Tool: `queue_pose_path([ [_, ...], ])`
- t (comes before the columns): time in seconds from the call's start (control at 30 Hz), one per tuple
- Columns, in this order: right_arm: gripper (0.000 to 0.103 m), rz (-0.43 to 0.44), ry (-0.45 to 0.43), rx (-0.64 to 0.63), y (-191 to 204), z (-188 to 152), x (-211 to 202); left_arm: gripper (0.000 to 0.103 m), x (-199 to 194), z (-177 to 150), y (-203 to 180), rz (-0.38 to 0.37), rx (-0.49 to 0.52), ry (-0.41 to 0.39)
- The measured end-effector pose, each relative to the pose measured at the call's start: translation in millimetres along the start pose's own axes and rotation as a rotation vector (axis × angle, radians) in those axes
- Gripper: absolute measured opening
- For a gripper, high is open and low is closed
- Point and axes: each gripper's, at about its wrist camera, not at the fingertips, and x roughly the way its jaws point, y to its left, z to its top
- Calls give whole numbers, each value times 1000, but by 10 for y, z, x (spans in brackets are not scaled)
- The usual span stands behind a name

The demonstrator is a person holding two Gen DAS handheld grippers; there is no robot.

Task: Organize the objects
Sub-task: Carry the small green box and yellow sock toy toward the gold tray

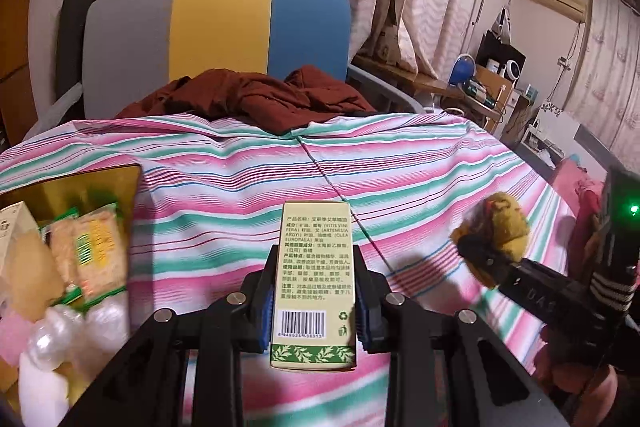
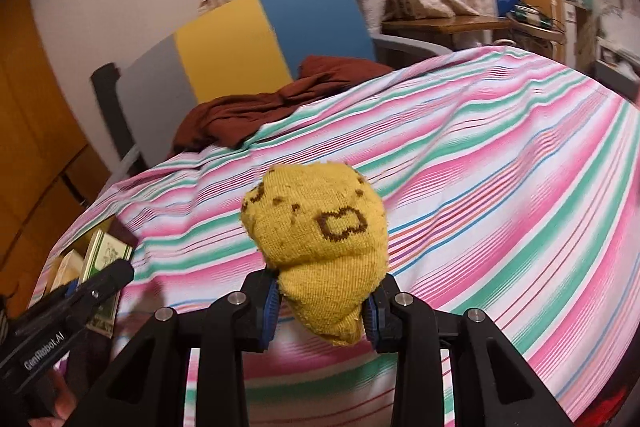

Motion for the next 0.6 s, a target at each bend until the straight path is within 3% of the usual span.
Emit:
queue_pose_path([
  [0.27, 34, 108, 14, -117, 495, -141, -141, 30, -494, -80, 319, 13, -50, -46],
  [0.6, 34, 214, 79, -291, 1342, -212, -128, 30, -921, -256, 1039, 129, -173, -77],
])
